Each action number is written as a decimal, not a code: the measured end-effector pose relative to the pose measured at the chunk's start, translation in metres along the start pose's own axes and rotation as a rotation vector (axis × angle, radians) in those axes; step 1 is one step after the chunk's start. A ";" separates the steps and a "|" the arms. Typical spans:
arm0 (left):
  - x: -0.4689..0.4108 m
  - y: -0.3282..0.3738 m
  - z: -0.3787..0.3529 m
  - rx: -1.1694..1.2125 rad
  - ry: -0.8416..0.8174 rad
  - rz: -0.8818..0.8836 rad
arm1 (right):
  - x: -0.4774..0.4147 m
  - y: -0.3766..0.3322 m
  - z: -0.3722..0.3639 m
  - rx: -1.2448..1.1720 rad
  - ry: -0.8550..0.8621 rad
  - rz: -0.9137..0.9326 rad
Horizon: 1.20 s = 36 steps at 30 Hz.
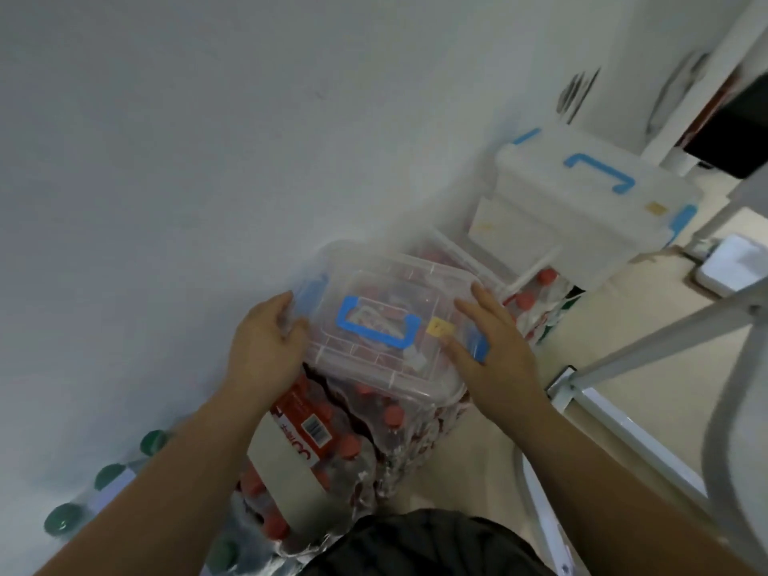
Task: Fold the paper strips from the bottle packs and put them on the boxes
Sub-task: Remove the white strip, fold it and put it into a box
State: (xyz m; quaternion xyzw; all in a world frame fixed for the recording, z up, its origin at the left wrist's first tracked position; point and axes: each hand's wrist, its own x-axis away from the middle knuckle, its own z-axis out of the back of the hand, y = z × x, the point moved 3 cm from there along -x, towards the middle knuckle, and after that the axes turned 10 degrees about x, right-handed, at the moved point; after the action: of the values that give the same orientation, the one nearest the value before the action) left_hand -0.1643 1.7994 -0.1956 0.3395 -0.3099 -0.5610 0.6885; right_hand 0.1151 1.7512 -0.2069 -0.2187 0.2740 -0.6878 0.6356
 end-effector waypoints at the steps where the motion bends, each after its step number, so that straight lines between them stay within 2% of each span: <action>1: -0.001 -0.002 0.000 -0.007 -0.016 -0.009 | 0.001 0.001 0.000 -0.020 0.038 -0.042; 5: -0.004 -0.005 -0.003 -0.014 -0.056 -0.036 | 0.008 0.011 -0.005 -0.050 0.210 -0.269; 9: -0.010 -0.010 -0.003 0.009 -0.074 -0.046 | 0.019 0.014 -0.019 -0.499 0.157 -0.542; 11: -0.013 -0.013 -0.002 0.038 -0.060 -0.045 | 0.019 0.014 -0.022 -0.607 0.193 -0.540; 12: -0.014 -0.016 -0.002 0.058 -0.041 -0.049 | 0.019 0.013 -0.021 -0.587 0.226 -0.535; 15: -0.010 -0.016 -0.004 0.156 0.030 0.003 | 0.020 0.007 -0.018 -0.436 0.329 -0.484; 18: -0.007 -0.021 -0.008 0.222 0.079 0.041 | 0.021 0.000 -0.018 -0.330 0.359 -0.391; 22: -0.009 -0.024 -0.011 0.317 0.058 0.160 | 0.018 0.002 -0.022 -0.138 0.370 -0.356; 25: -0.010 -0.023 -0.014 0.376 0.027 0.216 | 0.017 0.003 -0.022 -0.126 0.357 -0.358; 28: -0.012 -0.018 -0.014 0.401 0.013 0.180 | 0.017 0.004 -0.023 -0.146 0.366 -0.365; 33: -0.018 -0.018 -0.013 0.278 0.026 0.056 | 0.023 0.005 -0.027 -0.252 0.369 -0.419; 36: -0.024 -0.012 -0.015 0.217 -0.025 -0.026 | 0.029 0.003 -0.030 -0.314 0.370 -0.441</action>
State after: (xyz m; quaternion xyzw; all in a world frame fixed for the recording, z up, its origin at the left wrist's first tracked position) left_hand -0.1629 1.8233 -0.2151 0.4090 -0.3728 -0.5371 0.6366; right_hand 0.0952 1.7256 -0.2328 -0.2397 0.4335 -0.7863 0.3693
